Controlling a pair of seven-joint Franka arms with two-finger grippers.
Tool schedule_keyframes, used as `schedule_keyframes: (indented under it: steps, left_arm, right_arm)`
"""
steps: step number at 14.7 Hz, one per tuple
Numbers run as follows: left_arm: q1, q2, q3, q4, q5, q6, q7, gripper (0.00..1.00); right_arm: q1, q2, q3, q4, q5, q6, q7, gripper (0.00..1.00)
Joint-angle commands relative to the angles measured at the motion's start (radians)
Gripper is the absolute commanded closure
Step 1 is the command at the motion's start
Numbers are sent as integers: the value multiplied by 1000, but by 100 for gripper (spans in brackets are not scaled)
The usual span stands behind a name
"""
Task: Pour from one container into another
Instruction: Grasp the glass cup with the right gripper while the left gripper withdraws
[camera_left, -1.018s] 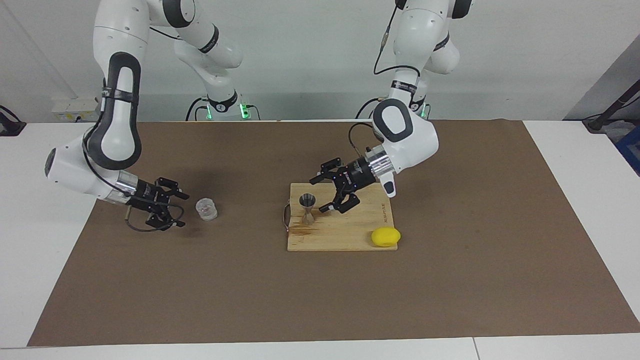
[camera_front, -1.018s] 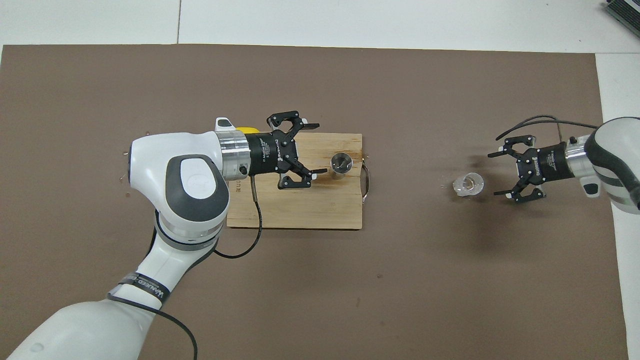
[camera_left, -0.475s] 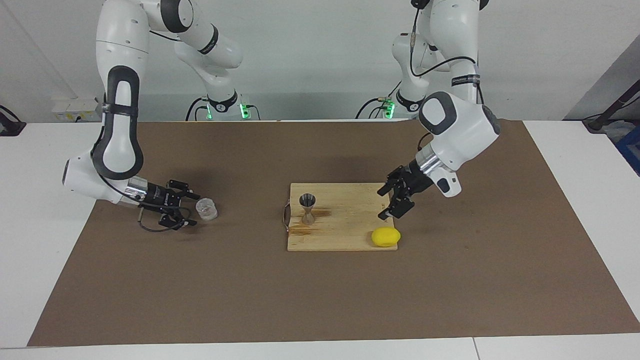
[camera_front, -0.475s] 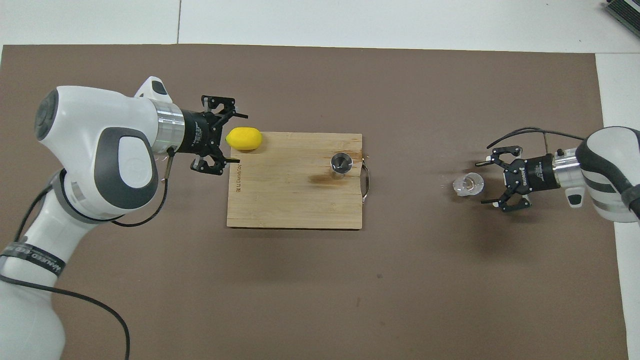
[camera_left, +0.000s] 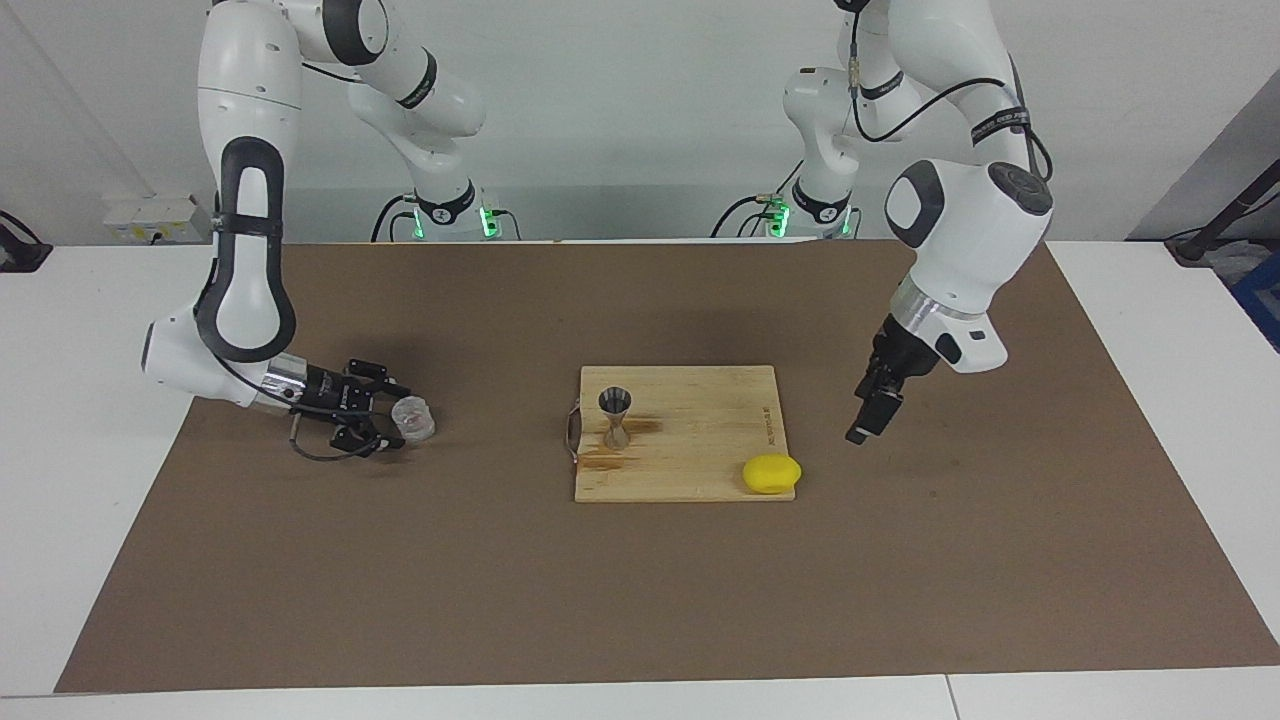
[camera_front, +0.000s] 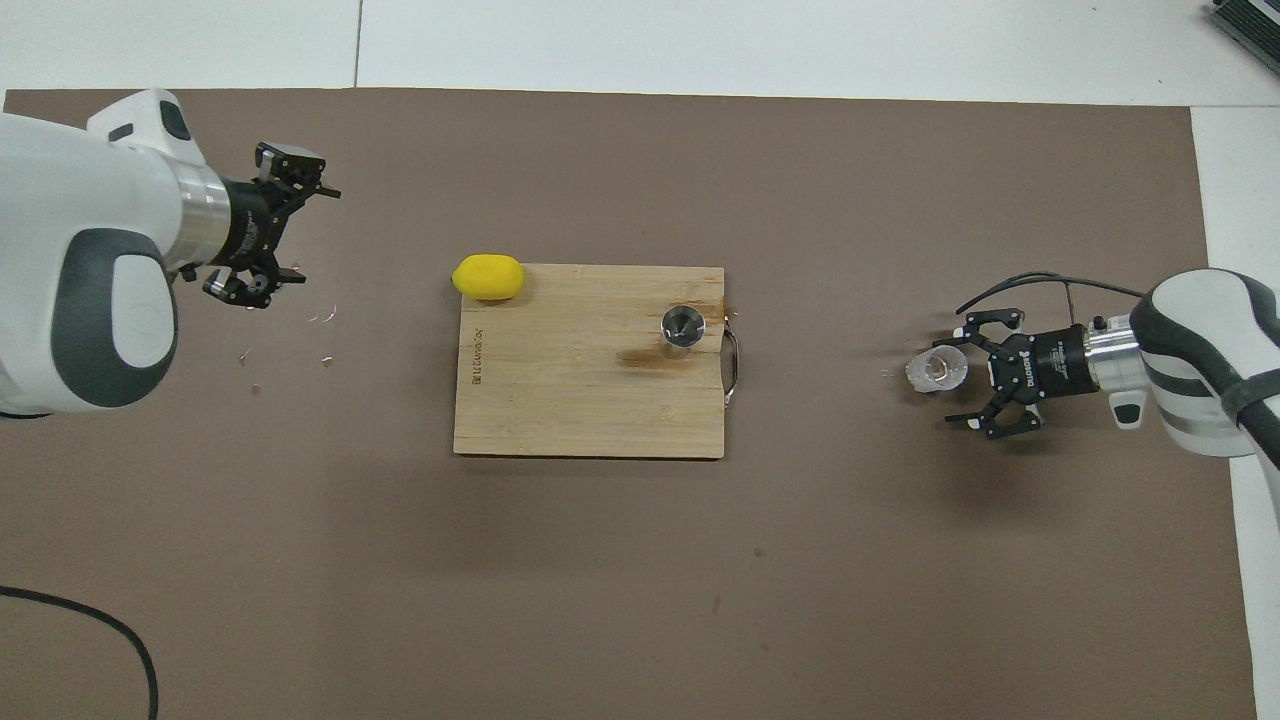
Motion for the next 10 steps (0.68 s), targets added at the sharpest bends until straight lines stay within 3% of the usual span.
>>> schedule_keyframes:
  steps: [1, 3, 5, 8, 10]
  left_arm:
    - [37, -18, -5, 30, 12, -87, 144, 0]
    - [51, -40, -1, 31, 12, -114, 247, 0]
    - [80, -60, 3, 31, 14, -156, 402, 0]
    - [111, -82, 6, 31, 29, -237, 682, 0]
    - [119, -94, 4, 33, 70, -292, 760, 0]
  right_arm:
    - [5, -26, 2, -34, 32, 18, -21, 0]
    - [6, -26, 2, -34, 32, 19, -21, 0]
    - [6, -26, 2, -30, 32, 21, -21, 9]
    - [2, -25, 2, -19, 32, 24, -22, 47]
    - [-3, -26, 0, -2, 32, 15, -21, 79]
